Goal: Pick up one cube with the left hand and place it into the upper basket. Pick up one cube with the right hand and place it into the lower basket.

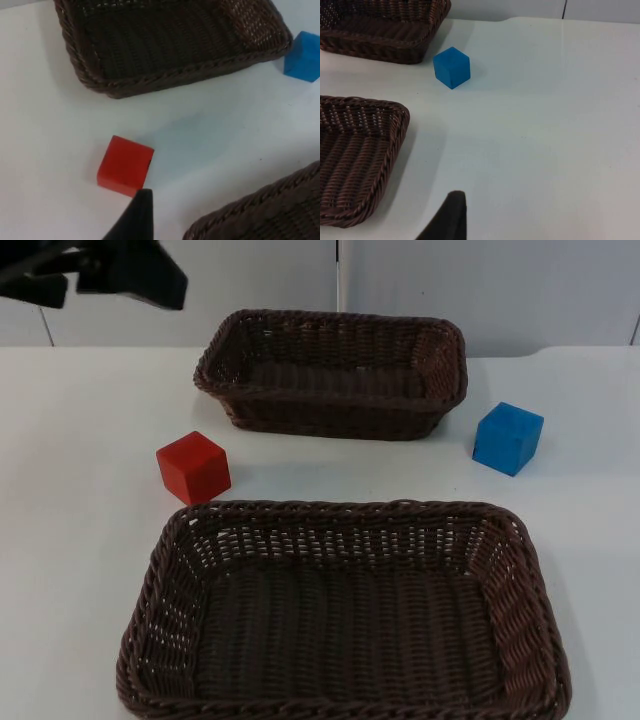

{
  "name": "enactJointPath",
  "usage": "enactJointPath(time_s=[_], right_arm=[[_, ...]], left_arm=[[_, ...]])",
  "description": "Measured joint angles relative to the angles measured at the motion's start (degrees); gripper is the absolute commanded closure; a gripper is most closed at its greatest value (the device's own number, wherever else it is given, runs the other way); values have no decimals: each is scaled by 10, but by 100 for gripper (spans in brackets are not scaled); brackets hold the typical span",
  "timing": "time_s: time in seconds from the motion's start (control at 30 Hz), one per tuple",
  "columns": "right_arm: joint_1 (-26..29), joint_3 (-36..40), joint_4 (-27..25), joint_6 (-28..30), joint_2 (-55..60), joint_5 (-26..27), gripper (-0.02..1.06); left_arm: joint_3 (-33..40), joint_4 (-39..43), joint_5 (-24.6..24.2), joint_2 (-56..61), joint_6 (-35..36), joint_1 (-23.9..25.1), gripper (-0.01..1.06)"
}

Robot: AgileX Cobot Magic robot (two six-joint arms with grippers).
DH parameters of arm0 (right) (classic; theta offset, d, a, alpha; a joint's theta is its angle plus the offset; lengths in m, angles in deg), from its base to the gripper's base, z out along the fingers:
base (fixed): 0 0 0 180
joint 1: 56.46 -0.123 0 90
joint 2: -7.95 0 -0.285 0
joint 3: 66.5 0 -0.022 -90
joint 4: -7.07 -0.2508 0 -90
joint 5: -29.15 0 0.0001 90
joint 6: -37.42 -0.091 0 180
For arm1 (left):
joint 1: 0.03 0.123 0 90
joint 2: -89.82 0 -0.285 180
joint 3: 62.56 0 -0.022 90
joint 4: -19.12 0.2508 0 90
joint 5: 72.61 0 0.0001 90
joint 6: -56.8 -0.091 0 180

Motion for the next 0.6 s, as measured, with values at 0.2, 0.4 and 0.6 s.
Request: enactJointPath(time_s=[0.2, 0.4, 0.6], right_arm=[[0, 0, 0, 0, 0, 0, -1], [0, 0, 0, 0, 0, 0, -1], [0, 0, 0, 0, 0, 0, -1]], left_arm=[[-24, 7, 30, -77, 0, 0, 0], [-53, 17, 41, -142, -1, 0, 0], [-99, 20, 43, -231, -1, 0, 0]])
